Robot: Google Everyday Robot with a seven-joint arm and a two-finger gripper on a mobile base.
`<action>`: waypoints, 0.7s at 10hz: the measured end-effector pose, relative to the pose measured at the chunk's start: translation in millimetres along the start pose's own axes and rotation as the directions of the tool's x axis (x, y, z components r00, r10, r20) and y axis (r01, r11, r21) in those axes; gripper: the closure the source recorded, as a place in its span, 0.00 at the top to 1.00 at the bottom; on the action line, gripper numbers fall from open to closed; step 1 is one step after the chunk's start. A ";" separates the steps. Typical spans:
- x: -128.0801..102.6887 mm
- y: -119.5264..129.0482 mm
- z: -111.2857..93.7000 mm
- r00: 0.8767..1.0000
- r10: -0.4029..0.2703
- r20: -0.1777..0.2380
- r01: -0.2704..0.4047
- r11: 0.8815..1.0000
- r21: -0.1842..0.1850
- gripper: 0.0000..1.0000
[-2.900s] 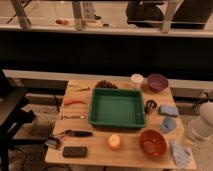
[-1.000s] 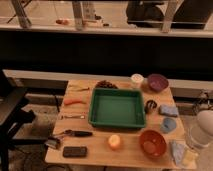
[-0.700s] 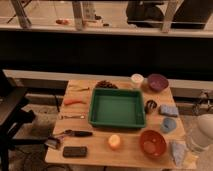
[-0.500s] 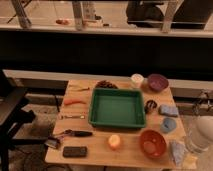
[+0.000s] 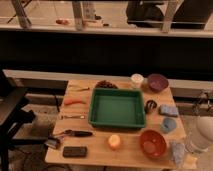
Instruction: Place towel in plastic cup
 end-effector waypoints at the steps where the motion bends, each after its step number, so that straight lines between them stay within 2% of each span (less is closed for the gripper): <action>1: 0.5 -0.4 2.3 1.000 -0.007 0.002 0.007 1.000 -0.011 0.80; 3: 0.3 -1.1 4.4 1.000 -0.020 0.004 0.020 1.000 -0.019 0.78; 7: 2.6 -2.0 6.6 0.999 -0.043 -0.004 0.043 0.999 -0.027 0.47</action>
